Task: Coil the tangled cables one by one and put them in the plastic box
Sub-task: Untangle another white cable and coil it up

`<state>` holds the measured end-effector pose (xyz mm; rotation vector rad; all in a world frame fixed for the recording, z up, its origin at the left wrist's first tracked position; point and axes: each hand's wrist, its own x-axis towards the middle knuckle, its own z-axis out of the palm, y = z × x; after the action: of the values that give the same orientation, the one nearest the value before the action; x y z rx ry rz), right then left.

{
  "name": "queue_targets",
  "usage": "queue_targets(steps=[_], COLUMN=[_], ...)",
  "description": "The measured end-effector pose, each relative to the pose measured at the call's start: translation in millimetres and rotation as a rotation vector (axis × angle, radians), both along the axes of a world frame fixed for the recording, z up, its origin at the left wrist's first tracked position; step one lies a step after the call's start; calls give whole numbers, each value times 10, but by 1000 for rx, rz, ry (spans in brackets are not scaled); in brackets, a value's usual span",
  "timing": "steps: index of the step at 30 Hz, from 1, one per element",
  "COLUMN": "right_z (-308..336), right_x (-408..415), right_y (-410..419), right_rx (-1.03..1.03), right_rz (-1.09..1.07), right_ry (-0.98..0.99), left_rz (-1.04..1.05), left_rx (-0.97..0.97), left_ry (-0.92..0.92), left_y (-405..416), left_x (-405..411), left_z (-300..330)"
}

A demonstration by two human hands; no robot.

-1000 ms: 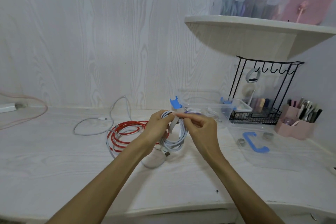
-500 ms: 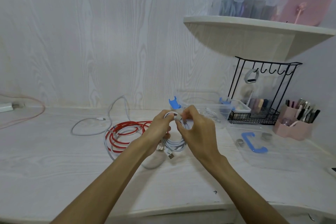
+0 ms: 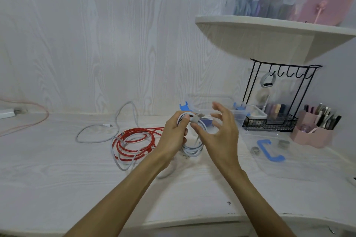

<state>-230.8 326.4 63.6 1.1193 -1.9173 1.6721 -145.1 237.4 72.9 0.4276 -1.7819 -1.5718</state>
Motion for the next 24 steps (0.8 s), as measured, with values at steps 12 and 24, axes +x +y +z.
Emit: queue_targets(steps=[12,24], right_z=[-136,251], right_x=[11,-141], right_y=[-27,-18], right_rx=[37,669], right_rz=[-276,213], right_ry=[638,-41], left_rz=[-2,-88], left_rx=[114,85], left_ry=[-37,-132], left_y=[96,-86], left_x=[-72,-21], left_z=[98,67])
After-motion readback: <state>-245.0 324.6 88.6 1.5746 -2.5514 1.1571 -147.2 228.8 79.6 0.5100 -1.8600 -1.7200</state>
